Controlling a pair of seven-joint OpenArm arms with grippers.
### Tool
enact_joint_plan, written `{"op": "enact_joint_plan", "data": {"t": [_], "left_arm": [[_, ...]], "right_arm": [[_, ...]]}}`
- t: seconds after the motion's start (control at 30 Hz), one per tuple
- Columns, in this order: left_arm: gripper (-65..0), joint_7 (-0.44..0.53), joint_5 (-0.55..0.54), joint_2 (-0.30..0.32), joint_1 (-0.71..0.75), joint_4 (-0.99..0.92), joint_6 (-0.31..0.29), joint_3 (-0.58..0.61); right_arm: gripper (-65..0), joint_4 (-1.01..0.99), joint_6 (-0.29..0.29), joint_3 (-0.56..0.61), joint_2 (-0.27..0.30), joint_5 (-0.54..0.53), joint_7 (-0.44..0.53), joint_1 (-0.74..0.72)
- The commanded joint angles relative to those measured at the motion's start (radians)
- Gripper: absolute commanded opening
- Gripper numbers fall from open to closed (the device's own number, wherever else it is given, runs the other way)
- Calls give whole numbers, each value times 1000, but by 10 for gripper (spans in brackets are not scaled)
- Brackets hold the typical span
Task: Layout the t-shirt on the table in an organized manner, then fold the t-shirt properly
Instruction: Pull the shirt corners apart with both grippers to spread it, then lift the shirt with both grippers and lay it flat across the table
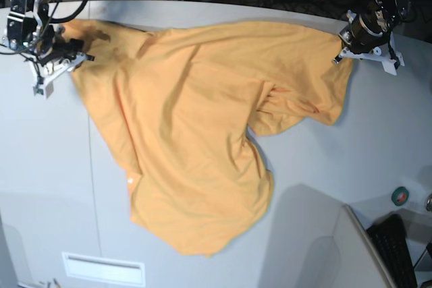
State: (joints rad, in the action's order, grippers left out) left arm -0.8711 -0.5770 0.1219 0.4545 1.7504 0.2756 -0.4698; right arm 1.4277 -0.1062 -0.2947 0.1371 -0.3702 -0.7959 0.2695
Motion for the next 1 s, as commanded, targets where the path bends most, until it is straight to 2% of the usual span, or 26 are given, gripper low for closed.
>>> {"op": "enact_joint_plan", "data": {"t": [0.0, 0.1, 0.17, 0.2, 0.37, 0.53, 0.63, 0.73, 0.8, 0.9, 0.97], "left_arm": [[-650, 14, 1, 9, 2, 19, -6, -5], [-650, 14, 1, 9, 2, 19, -6, -5], [-650, 14, 1, 9, 2, 19, -6, -5], [-650, 14, 1, 9, 2, 19, -6, -5], [-650, 14, 2, 9, -1, 21, -6, -5], [-650, 13, 2, 20, -58, 70, -6, 6], [-650, 8, 2, 75, -185, 70, 0, 64], [-650, 6, 2, 137, -305, 70, 26, 162], [-650, 6, 2, 169, -400, 52, 44, 239], [-650, 6, 2, 204, -555, -40, 44, 349], [-650, 6, 2, 206, -679, -142, 44, 426]], "right_arm": [[-459, 3, -8, 2, 2, -6, -38, 7], [-521, 3, -10, 2, 2, -6, -32, 7], [-627, 3, -10, -4, 2, -6, -30, 6], [-650, 2, -10, -7, 0, -6, -29, 4], [-650, 11, -10, -7, 2, -8, 14, 1], [-650, 164, -10, -4, 5, -6, -1, 1], [-650, 207, -8, -5, 9, -2, -49, -66], [-650, 204, -8, -2, 62, -2, -81, -155], [-650, 200, -8, -2, 75, -2, -86, -221], [-650, 147, -8, 2, 112, -2, -87, -333], [-650, 52, -8, 2, 141, -2, -79, -434]]}}
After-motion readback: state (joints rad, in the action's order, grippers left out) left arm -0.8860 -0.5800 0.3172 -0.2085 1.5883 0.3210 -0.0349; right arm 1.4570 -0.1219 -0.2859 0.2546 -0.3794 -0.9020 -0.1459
